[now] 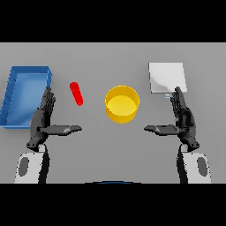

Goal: Pick up the red beaker and tilt it to pour out 1 green nut into yellow bowl. Pick up the yellow bowl and place it on the metallic measuring scale.

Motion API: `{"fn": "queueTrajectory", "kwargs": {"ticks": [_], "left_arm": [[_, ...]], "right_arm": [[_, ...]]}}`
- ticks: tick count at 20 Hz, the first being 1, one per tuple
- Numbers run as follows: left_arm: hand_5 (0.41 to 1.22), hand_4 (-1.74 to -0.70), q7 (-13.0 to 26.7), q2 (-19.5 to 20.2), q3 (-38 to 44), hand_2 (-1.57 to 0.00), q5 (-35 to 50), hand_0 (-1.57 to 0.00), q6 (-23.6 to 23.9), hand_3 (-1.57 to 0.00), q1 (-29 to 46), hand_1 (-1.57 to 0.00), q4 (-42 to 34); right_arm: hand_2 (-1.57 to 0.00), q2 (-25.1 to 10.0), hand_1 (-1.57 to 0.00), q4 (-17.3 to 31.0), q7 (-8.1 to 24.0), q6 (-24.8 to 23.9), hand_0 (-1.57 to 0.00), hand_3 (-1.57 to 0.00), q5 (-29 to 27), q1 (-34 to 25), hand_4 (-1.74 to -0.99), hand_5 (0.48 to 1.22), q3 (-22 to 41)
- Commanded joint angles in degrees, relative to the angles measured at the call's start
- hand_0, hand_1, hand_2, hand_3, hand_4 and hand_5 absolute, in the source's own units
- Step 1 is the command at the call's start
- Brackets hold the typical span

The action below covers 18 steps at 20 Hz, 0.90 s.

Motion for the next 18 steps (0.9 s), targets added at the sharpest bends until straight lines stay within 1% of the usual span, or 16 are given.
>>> {"fn": "queueTrajectory", "kwargs": {"ticks": [1, 6, 7, 8, 9, 10, 11, 13, 15, 16, 17, 18], "left_arm": [[0.599, -1.15, -0.09, -0.01, -0.02, 0.00, 0.02, 0.00, 0.02, 0.00, 0.13, 0.00, -0.09], [0.599, -1.15, -0.41, -0.19, -0.56, 0.00, -0.14, 0.00, -0.12, 0.00, 1.53, 0.00, -1.11], [0.599, -1.15, -1.34, 1.41, -2.26, 0.00, -2.53, 0.00, -0.57, 0.00, 3.35, 0.00, -3.53], [0.599, -1.16, -1.52, 2.00, -3.72, 0.00, -4.34, 0.00, -0.71, 0.00, 5.06, 0.00, -5.22], [0.599, -1.16, -1.04, 2.84, -4.27, 0.00, -5.14, 0.00, -0.89, 0.00, 5.78, 0.00, -6.85], [0.599, -1.16, 0.55, 3.21, -4.73, 0.00, -5.47, 0.00, -1.16, 0.00, 6.32, 0.00, -7.62], [0.599, -1.16, 0.74, 3.09, -5.37, 0.00, -5.86, 0.00, -1.35, 0.00, 7.11, 0.00, -8.15], [0.602, -1.16, 1.94, 3.56, -6.17, 0.00, -6.66, 0.00, -1.56, 0.00, 7.18, 0.00, -9.44], [0.602, -1.16, 2.96, 3.68, -6.54, 0.00, -7.87, 0.00, -1.11, 0.00, 6.44, 0.00, -8.98], [0.602, -1.16, 3.57, 3.48, -6.88, 0.00, -8.44, 0.00, -1.02, 0.00, 5.99, 0.00, -8.17], [0.604, -1.16, 2.73, 3.58, -6.69, 0.00, -8.63, 0.00, -0.97, 0.00, 5.48, 0.00, -7.22], [0.605, -1.17, 2.99, 3.05, -6.53, 0.00, -8.81, 0.00, -0.72, 0.00, 3.70, 0.00, -4.87]], "right_arm": [[0.00, -0.01, 0.00, -0.02, -0.03, -0.04, 0.00, 0.00, -0.03, 0.03, -1.167, 0.599, -0.01], [0.00, -0.03, 0.00, -0.19, -0.20, -0.24, 0.00, 0.00, 0.15, 0.00, -1.167, 0.599, 0.04], [0.00, -2.35, 0.00, -1.64, -4.00, -2.28, 0.00, 0.00, 6.86, 1.75, -1.167, 0.599, 2.35], [0.00, -3.01, 0.00, -3.21, -5.58, -3.65, 0.00, 0.00, 11.17, 3.50, -1.163, 0.595, 4.38], [0.00, -3.27, 0.00, -4.33, -6.72, -4.59, 0.00, 0.00, 14.02, 4.81, -1.162, 0.594, 5.74], [0.00, -3.85, 0.00, -4.66, -5.67, -5.00, 0.00, 0.00, 15.41, 4.88, -1.160, 0.591, 6.01], [0.00, -3.73, 0.00, -5.48, -5.10, -5.41, 0.00, 0.00, 16.38, 5.20, -1.159, 0.590, 6.56], [0.00, -3.25, 0.00, -6.51, -4.39, -5.24, 0.00, 0.00, 16.96, 6.39, -1.173, 0.593, 7.45], [0.00, -3.32, 0.00, -7.48, -5.24, -4.73, 0.00, 0.00, 16.05, 7.24, -1.192, 0.600, 7.30], [0.00, -3.38, 0.00, -7.74, -4.70, -4.49, 0.00, 0.00, 15.43, 6.99, -1.199, 0.603, 6.97], [0.00, -3.37, 0.00, -7.49, -4.49, -3.86, 0.00, 0.00, 14.54, 6.93, -1.212, 0.607, 6.79], [0.00, -3.78, 0.00, -7.61, -5.38, -3.41, 0.00, 0.00, 13.75, 6.94, -1.224, 0.611, 6.33]]}}
